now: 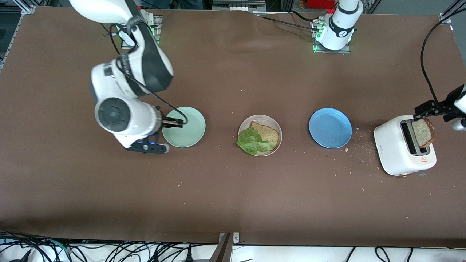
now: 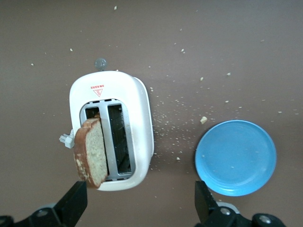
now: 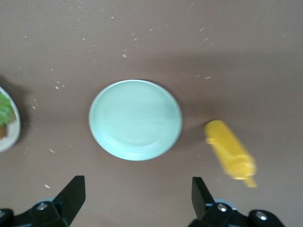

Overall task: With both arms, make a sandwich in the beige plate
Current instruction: 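Withdraw the right gripper while the left gripper lowers onto the toaster toast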

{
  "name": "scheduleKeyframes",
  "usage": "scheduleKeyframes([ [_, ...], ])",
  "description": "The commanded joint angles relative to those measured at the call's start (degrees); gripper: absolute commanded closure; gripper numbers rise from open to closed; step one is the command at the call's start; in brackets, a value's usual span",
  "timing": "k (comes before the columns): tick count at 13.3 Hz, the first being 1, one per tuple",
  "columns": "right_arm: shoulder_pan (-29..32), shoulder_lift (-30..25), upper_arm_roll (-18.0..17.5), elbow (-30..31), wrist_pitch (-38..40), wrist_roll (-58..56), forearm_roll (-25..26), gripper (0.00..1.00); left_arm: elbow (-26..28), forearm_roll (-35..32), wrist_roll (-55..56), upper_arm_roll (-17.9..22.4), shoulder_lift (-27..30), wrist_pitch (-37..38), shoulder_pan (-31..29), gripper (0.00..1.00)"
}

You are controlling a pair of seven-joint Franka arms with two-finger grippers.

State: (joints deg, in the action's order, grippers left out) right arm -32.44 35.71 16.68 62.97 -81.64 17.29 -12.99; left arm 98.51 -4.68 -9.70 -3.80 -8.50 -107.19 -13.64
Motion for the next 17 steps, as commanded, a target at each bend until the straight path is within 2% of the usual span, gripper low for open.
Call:
scheduleKeyframes([
  [1,-0.3,-4.4,6.0,1.6,3.2,-14.6,0.9,0.01,-3.0,-3.0,-0.8,-0.2,-4.1,-2.3,-2.5,0.0],
  [4,-0.3,-5.4,13.1,1.7,5.3,-26.4,0.2,0.01,-3.0,-2.2,-0.8,-0.3,-7.1,-4.2,-7.0,0.0],
  [5,-0.3,-5.5,14.2,1.7,5.4,-27.2,0.2,0.01,-2.9,-2.2,-0.6,-0.3,-7.4,-4.2,-7.1,0.0],
  [7,-0.3,-6.5,14.1,1.7,5.3,-27.1,0.1,0.01,-3.0,-2.2,-0.6,-0.3,-9.8,-5.1,-8.2,0.0],
  [10,-0.4,-6.8,14.0,1.7,5.1,-27.1,0.0,0.01,-3.0,-2.2,0.0,-0.3,-14.8,-10.5,-8.5,0.03],
  [11,-0.5,-6.8,13.9,1.7,5.3,-27.1,-0.1,0.01,-2.9,-2.2,0.3,-0.3,-15.0,-10.6,-8.4,0.21],
  [13,-0.5,-6.8,13.9,1.7,5.3,-27.1,0.0,0.01,-2.9,-2.2,0.1,-0.3,-14.9,-10.0,-8.5,0.62],
  [15,-0.5,-6.9,14.1,2.6,5.1,-27.2,-0.1,0.01,-2.9,-2.1,-0.4,-0.4,-14.7,-8.8,-8.9,0.96],
  [16,-0.5,-6.9,14.1,2.6,4.9,-27.3,-0.1,0.01,-2.8,-2.0,-0.5,-0.4,-14.7,-8.7,-9.6,1.0],
  [17,-0.5,-6.9,14.0,2.7,4.8,-27.3,-0.1,0.01,-2.9,-0.8,-0.7,-0.4,-14.7,-8.2,-10.0,1.0],
])
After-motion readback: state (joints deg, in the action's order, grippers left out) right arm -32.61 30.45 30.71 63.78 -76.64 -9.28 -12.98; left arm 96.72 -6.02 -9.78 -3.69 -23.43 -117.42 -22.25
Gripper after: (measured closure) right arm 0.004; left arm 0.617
